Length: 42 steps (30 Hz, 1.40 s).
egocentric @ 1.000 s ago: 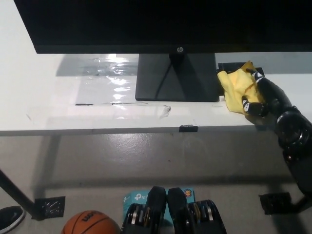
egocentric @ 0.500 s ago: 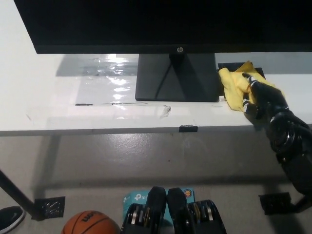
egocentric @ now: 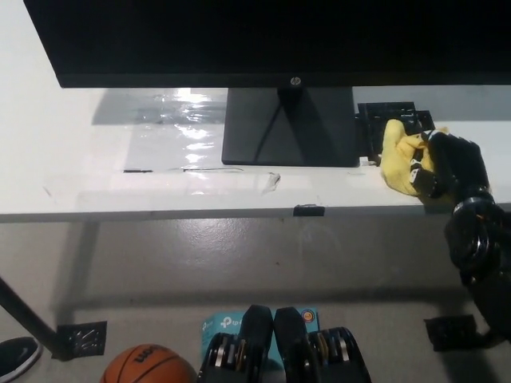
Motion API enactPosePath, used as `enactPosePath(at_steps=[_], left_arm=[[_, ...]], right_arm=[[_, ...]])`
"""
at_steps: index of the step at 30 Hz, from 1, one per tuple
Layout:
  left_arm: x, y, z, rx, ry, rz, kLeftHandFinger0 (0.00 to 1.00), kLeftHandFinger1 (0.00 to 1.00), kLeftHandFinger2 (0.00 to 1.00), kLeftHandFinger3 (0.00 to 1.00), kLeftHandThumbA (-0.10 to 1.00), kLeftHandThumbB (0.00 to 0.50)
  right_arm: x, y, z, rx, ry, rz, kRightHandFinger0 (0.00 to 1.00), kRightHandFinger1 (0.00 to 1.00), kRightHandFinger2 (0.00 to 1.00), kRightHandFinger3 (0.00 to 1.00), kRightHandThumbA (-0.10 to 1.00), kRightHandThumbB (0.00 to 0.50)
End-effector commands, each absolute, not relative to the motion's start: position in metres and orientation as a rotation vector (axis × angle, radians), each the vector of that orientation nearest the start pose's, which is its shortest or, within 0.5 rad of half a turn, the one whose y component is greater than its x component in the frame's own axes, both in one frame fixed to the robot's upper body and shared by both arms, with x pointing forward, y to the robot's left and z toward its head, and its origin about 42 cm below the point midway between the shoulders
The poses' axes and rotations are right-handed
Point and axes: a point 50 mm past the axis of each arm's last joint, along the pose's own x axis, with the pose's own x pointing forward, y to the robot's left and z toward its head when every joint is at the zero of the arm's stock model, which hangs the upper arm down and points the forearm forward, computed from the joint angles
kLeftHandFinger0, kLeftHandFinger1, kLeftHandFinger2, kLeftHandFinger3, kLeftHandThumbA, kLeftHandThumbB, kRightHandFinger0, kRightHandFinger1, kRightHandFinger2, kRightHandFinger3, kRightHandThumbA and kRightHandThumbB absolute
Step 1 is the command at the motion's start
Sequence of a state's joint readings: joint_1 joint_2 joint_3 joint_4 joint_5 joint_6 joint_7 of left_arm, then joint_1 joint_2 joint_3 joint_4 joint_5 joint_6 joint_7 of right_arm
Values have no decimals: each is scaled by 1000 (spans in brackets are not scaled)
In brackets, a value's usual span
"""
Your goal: The robot uses its right hand to pick up the cloth kept in the middle of the desk and use it to wipe the monitor in the middle of the desk by swiping its screen twice
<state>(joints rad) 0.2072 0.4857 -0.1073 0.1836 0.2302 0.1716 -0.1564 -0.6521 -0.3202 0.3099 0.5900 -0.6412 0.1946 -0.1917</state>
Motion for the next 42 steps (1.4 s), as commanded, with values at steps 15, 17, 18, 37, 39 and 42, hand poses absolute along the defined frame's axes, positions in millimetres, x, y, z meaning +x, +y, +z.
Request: enactPosePath(at_steps=[15, 17, 18, 37, 39, 42], left_arm=[[180, 388, 22, 688, 630, -184, 728, 582, 0, 1, 504, 500], [178, 387, 22, 687, 641, -180, 731, 590, 0, 0, 497, 500], [178, 387, 22, 687, 641, -180, 732, 591, 0, 0, 496, 500], [174, 386, 18, 674, 636, -179, 704, 571, 0, 0, 533, 500], [174, 387, 19, 692, 641, -183, 708, 575, 0, 0, 543, 500], [178, 388, 22, 699, 634, -182, 706, 576, 0, 0, 528, 500]], right_arm=[[469, -240, 282, -84, -180, -262, 0, 0, 330, 81, -100, 2], [464, -244, 307, 31, -232, -264, 0, 0, 416, 70, -100, 0], [463, -245, 310, 52, -235, -264, 0, 2, 440, 73, -100, 0], [458, -304, 415, 324, -533, -590, 0, 0, 222, 132, -100, 25], [464, -300, 417, 283, -513, -615, 0, 0, 182, 229, -100, 22], [483, -283, 420, 109, -452, -635, 0, 0, 112, 215, -100, 39]])
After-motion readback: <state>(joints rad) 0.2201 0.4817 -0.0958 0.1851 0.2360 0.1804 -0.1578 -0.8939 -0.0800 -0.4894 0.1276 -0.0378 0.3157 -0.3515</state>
